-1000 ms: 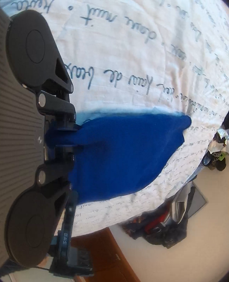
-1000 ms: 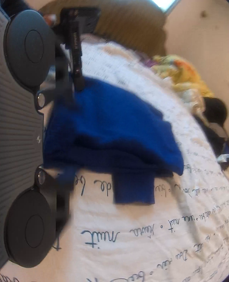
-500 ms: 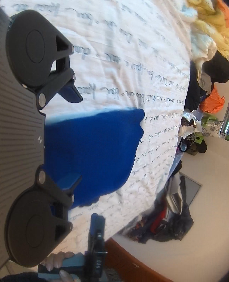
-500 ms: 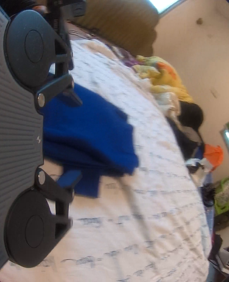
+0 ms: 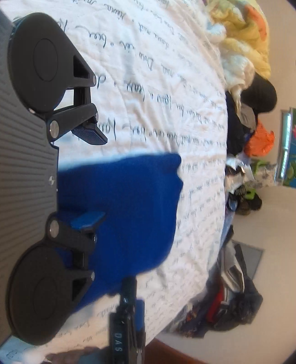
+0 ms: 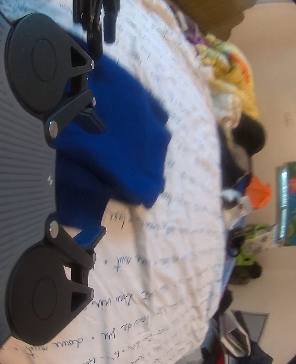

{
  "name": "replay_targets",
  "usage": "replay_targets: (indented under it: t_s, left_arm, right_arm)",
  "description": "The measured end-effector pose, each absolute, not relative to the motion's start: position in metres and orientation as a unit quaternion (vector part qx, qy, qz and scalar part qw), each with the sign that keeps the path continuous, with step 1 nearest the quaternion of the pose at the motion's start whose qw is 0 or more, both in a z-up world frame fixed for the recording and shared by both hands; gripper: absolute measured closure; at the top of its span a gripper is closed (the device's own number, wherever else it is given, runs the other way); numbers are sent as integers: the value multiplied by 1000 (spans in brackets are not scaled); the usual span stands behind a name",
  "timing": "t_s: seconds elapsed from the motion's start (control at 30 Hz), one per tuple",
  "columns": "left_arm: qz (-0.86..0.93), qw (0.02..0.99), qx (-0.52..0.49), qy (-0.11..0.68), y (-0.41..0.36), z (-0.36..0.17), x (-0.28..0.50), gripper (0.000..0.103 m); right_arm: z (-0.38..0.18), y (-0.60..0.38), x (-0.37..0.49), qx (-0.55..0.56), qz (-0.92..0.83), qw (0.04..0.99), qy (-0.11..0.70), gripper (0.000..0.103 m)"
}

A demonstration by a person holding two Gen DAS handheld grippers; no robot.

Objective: Fold small clothes
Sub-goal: 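Open both grippers and release the sweater edge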

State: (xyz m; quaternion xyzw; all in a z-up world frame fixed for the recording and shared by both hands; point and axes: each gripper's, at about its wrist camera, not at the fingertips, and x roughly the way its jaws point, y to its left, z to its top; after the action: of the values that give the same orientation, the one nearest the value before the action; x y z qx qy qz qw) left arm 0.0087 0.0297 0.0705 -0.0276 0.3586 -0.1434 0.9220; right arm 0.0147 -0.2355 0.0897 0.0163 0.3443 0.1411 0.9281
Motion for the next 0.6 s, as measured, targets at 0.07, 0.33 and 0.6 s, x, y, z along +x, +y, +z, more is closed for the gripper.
replay_targets:
  t_s: [0.07,0.33,0.6]
  left_arm:
    - [-176,916,-1,361,9,63,3,35]
    - [-149,911,25,383,10,33,13,25]
    - [-146,913,30,380,8,32,13,22]
  right_arm:
    - [91,-215,11,17,192,920,342,15]
    - [71,-216,41,-7,179,894,411,14]
    - [106,-193,96,6,213,901,378,13]
